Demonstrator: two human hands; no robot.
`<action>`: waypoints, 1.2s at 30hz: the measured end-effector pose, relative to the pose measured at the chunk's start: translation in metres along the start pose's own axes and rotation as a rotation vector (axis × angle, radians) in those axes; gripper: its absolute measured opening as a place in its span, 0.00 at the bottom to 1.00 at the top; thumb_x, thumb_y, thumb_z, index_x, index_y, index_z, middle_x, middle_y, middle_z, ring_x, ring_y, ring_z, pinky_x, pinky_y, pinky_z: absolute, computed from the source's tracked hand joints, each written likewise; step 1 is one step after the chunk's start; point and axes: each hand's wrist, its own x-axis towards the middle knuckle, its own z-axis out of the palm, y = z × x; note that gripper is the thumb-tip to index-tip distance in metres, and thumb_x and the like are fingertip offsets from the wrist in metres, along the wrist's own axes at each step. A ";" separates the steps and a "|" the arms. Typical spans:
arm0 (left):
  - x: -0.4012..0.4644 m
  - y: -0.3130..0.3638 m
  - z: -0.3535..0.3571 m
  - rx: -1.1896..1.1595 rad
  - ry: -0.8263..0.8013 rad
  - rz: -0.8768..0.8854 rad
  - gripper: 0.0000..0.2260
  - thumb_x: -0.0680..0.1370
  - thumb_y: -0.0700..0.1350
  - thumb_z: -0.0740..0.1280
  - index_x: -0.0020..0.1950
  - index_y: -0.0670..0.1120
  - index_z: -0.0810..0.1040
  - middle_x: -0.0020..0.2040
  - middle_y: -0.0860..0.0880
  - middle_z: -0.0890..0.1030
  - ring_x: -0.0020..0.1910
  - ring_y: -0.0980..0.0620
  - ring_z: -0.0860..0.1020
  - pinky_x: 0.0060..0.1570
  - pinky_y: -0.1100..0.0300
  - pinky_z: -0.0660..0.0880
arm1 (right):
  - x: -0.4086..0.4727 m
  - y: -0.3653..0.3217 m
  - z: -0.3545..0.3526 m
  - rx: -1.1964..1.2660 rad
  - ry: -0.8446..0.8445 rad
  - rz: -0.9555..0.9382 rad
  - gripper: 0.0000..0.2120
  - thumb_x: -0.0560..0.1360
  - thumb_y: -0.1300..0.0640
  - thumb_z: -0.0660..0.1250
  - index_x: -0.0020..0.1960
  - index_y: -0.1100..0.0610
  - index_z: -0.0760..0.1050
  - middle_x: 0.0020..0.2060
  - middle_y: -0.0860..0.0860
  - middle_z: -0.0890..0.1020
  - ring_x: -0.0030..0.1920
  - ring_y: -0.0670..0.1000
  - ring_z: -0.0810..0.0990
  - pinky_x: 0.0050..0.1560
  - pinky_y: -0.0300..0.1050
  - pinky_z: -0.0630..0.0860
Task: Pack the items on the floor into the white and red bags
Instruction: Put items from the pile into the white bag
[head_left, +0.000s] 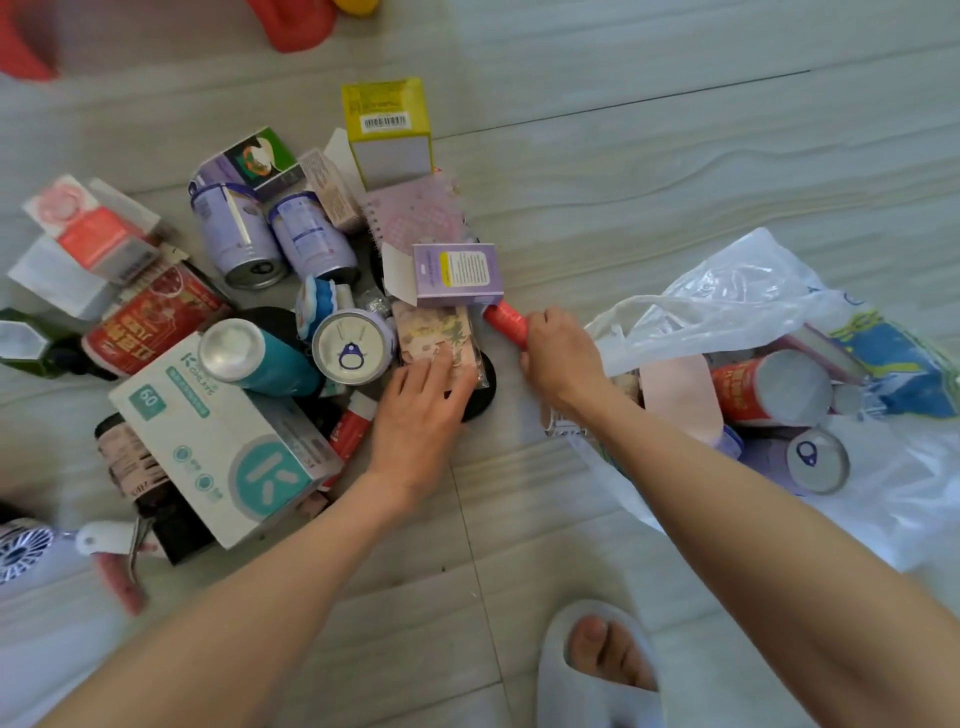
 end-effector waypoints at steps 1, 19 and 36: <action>-0.003 -0.001 -0.001 -0.011 0.023 0.009 0.23 0.61 0.40 0.77 0.55 0.43 0.77 0.55 0.41 0.79 0.50 0.41 0.78 0.47 0.51 0.75 | -0.003 -0.001 -0.002 0.026 0.017 0.006 0.13 0.76 0.63 0.60 0.59 0.65 0.70 0.55 0.61 0.74 0.54 0.59 0.73 0.51 0.48 0.70; -0.015 0.023 -0.056 -0.448 0.285 -0.030 0.07 0.77 0.42 0.61 0.45 0.40 0.76 0.37 0.43 0.81 0.32 0.44 0.78 0.30 0.51 0.76 | -0.123 0.018 -0.040 0.637 0.390 0.310 0.12 0.74 0.56 0.67 0.56 0.57 0.77 0.44 0.52 0.76 0.42 0.48 0.71 0.40 0.33 0.61; 0.041 0.143 -0.107 -2.097 -0.057 -1.013 0.05 0.81 0.41 0.58 0.44 0.45 0.68 0.42 0.51 0.82 0.35 0.55 0.82 0.32 0.63 0.78 | -0.168 0.097 -0.060 1.159 0.739 0.822 0.12 0.75 0.48 0.64 0.53 0.53 0.77 0.42 0.51 0.79 0.42 0.49 0.76 0.40 0.38 0.72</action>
